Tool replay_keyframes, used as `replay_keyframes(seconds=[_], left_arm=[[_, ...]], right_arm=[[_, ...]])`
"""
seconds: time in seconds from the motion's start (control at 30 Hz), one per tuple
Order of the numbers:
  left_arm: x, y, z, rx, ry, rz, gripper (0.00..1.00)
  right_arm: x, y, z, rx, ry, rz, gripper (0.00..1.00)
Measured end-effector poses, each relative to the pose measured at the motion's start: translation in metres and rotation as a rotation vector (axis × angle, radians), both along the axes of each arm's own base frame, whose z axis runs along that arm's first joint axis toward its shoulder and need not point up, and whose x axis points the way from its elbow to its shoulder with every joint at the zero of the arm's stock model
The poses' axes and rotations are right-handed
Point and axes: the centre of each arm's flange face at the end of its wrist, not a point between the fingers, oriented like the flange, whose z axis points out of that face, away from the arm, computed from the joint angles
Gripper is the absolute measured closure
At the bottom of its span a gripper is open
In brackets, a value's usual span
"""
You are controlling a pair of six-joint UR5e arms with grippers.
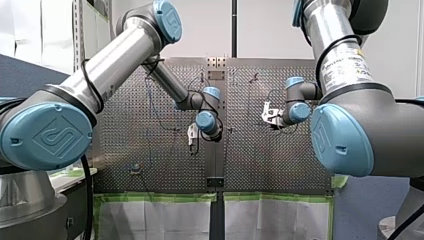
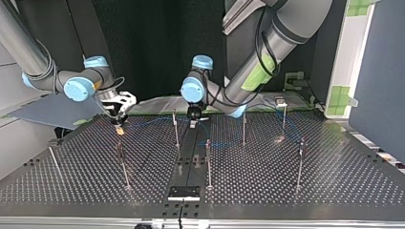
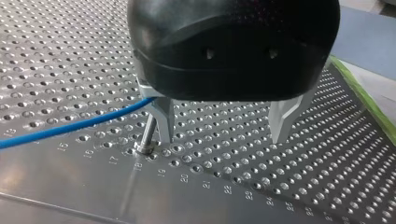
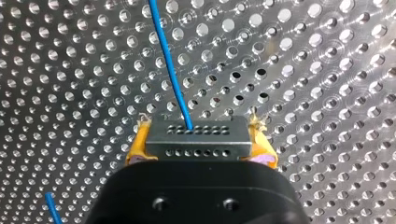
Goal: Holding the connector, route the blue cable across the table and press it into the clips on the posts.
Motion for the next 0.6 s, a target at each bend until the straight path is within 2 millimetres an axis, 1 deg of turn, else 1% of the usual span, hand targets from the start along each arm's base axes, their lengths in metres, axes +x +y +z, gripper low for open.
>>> replay_keyframes(seconds=[0.13,0.4,0.53,0.6], left_arm=[[-0.004,-0.001,0.003,0.006,-0.004,0.003,0.0],[-0.01,-0.006,0.024,-0.011,-0.042,-0.002,0.0],[-0.014,-0.012,0.037,-0.024,-0.066,-0.011,0.0],[-0.018,-0.014,0.04,-0.024,-0.066,-0.017,0.0]], right_arm=[[0.001,0.0,0.0,-0.005,0.011,0.011,1.0],[0.002,0.002,0.0,-0.022,0.046,0.028,1.0],[0.003,0.002,0.0,-0.024,0.052,0.032,1.0],[0.004,0.003,-0.001,-0.025,0.053,0.034,1.0]])
